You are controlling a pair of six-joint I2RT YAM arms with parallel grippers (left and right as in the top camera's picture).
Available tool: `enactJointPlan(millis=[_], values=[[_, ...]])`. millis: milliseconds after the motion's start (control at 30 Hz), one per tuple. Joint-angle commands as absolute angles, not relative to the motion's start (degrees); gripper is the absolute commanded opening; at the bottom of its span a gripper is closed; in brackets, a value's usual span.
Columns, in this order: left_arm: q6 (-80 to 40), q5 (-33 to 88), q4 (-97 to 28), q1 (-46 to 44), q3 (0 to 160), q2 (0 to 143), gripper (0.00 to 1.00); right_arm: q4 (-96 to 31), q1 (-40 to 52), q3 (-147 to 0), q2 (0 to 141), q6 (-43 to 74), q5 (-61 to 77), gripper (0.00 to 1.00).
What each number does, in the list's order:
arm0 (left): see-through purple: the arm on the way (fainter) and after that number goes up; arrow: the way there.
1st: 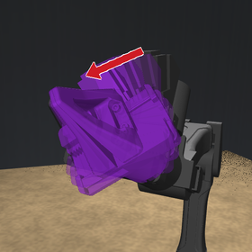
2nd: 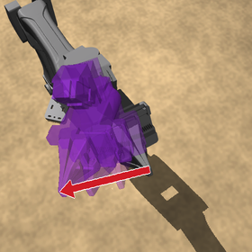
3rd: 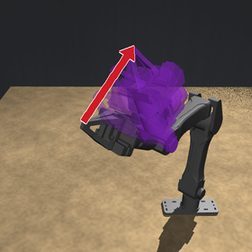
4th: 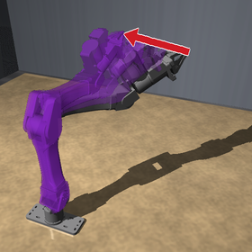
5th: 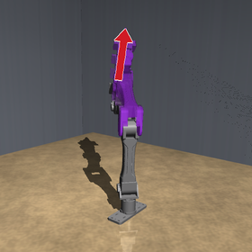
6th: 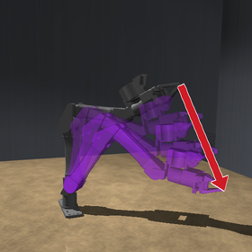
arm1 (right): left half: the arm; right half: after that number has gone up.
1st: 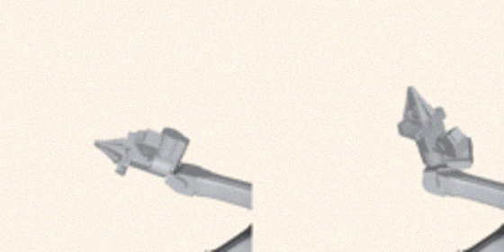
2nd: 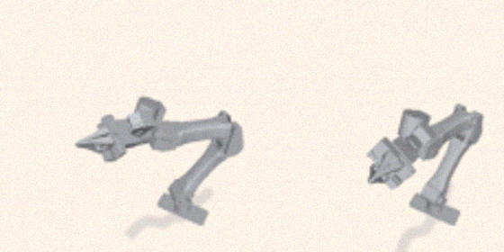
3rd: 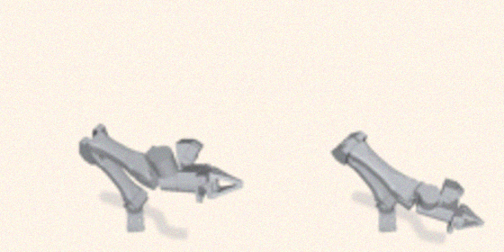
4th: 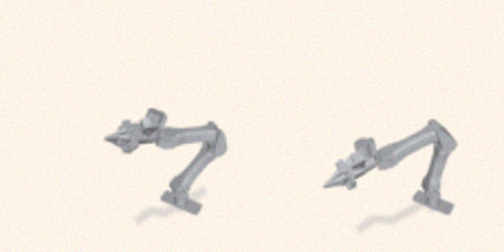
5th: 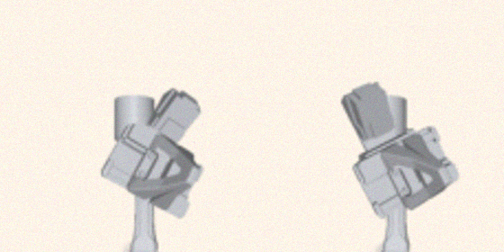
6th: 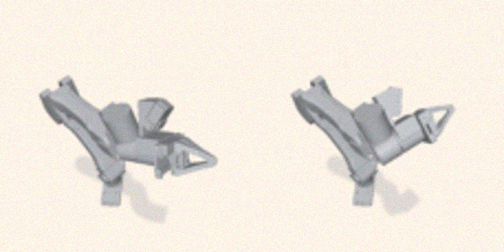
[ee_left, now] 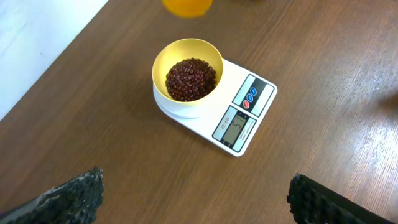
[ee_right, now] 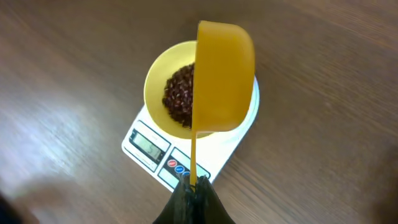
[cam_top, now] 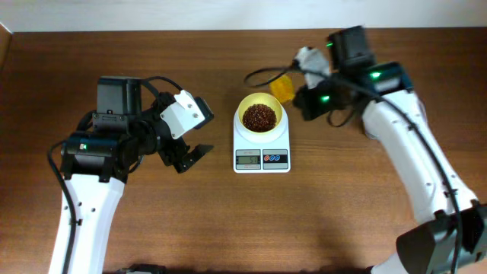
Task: Scoop item into bowl and weigh 50g on scale
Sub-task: 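Carry the filled scoop with the right gripper over the yellow bowl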
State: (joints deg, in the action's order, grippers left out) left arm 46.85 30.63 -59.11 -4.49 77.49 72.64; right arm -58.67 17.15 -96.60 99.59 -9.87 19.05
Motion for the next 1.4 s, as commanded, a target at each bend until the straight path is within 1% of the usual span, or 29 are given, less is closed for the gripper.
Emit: enactJointPlan(millis=[0,67,133,267,467,867,1367], values=[[46.3,30.6,-59.1,-4.6,78.4,72.3,0.99,-58.7,21.3,-97.7,101.7,-10.8,8.6,0.04],[46.3,30.6,-59.1,-4.6,78.4,72.3,0.99,-58.0,23.0,-97.7,103.0,-10.8,8.3,0.04],[46.3,30.6,-59.1,-4.6,78.4,72.3,0.99,-57.7,24.5,-97.7,104.5,-13.3,8.1,0.04],[46.3,30.6,-59.1,-4.6,78.4,72.3,0.99,-56.3,24.8,-97.6,108.1,-13.3,7.7,0.04],[46.3,30.6,-59.1,-4.6,78.4,72.3,0.99,-55.2,24.8,-97.6,109.4,-13.3,7.7,0.04],[46.3,30.6,-59.1,-4.6,78.4,72.3,0.99,-55.0,25.3,-96.8,110.1,-13.3,8.3,0.04],[46.3,30.6,-59.1,-4.6,78.4,72.3,0.99,-51.5,26.0,-92.7,110.1,-13.3,8.3,0.04]])
